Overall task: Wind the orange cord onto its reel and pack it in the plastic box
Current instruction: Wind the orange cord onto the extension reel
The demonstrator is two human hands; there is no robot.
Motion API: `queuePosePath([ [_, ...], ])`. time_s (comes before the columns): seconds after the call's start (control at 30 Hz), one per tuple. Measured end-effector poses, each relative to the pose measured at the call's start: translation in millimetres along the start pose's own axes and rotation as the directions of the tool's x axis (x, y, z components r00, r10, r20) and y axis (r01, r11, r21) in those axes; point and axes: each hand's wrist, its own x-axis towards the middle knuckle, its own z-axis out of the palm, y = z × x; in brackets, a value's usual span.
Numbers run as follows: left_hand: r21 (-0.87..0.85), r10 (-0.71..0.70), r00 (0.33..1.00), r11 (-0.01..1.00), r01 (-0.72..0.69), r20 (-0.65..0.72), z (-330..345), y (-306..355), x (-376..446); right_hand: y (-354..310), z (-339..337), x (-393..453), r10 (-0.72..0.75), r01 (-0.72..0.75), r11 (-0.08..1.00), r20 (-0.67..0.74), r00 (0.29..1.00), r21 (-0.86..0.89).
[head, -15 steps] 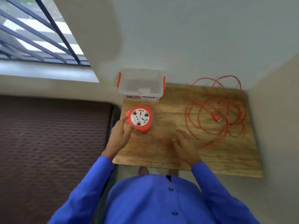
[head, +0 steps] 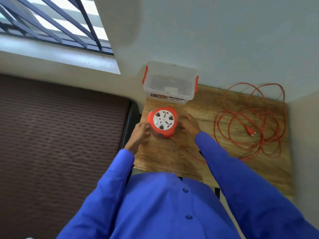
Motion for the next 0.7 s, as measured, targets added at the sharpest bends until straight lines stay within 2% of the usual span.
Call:
queuePosePath([
  [0.13, -0.026, -0.003, 1.000, 1.000, 0.003, -0.028, 11, 4, 17, -11, 17, 21, -0.017, 0.017, 1.000, 0.011, 1.000, -0.009],
  [0.3, 0.059, 0.099, 0.995, 0.993, -0.099, 0.011, 7, 8, 20, -8, 14, 33, 0.166, -0.182, 0.973, 0.115, 0.979, 0.145],
  [0.4, 0.129, 0.170, 0.982, 0.975, -0.179, 0.079, -1, 22, 10, -6, 9, 31, 0.176, -0.217, 0.946, 0.183, 0.967, 0.239],
  [0.47, 0.042, 0.234, 0.966, 0.970, -0.240, 0.113, -8, 31, -1, -10, 5, 23, 0.171, -0.237, 0.924, 0.231, 0.958, 0.300],
  [0.57, -0.097, 0.355, 0.933, 0.932, -0.349, 0.059, -8, 46, -17, -26, 5, 8, 0.147, -0.284, 0.876, 0.347, 0.926, 0.389],
  [0.63, -0.289, 0.365, 0.926, 0.901, -0.325, 0.097, 1, 64, -26, -44, 9, -2, 0.092, -0.276, 0.867, 0.410, 0.907, 0.416],
  [0.7, -0.524, 0.376, 0.903, 0.822, -0.222, 0.208, 6, 78, -32, -66, 12, -16, 0.059, -0.233, 0.900, 0.425, 0.903, 0.370],
])
